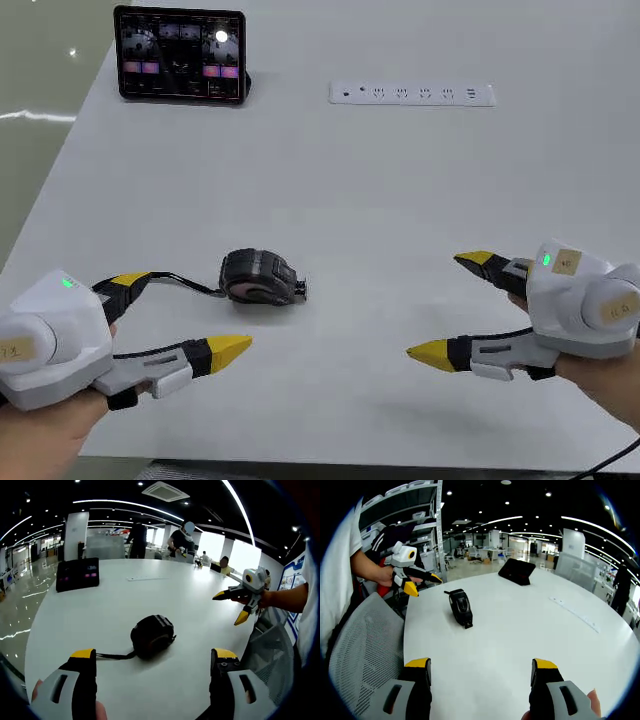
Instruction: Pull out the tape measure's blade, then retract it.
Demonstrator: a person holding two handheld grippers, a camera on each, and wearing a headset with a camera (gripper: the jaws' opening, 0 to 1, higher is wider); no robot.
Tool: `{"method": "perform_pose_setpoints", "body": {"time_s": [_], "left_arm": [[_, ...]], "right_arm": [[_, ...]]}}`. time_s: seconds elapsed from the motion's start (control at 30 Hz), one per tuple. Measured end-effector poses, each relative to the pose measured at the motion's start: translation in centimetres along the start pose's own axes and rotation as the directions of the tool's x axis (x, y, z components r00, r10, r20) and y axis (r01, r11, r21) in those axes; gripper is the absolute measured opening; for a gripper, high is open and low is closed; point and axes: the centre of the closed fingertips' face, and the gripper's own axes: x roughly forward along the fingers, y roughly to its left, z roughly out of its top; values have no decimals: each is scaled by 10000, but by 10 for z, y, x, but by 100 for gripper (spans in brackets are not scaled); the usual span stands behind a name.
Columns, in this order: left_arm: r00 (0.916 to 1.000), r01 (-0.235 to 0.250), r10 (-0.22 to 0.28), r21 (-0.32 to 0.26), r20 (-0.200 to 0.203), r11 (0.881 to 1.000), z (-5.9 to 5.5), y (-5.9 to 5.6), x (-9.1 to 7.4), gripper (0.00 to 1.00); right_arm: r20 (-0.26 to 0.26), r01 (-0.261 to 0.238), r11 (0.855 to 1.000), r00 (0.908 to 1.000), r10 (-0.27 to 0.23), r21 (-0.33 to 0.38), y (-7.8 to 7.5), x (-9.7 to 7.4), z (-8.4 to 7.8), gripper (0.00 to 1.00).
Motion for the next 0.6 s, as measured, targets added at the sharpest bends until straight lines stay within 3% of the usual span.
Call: {"method": "perform_pose_setpoints", "body": {"time_s": [0.23,0.6], "left_arm": [[9995,262,-257,284,-160,9993,-4,-2,-6,99],[9967,599,-516,1384,-628,9886,-12,-5,-15,99]], "right_arm": [[-39,46,10000,10000,-46,54,2,-10,-6,85],[-246,77,9991,9997,-67,417,6,-25,-16,84]]}}
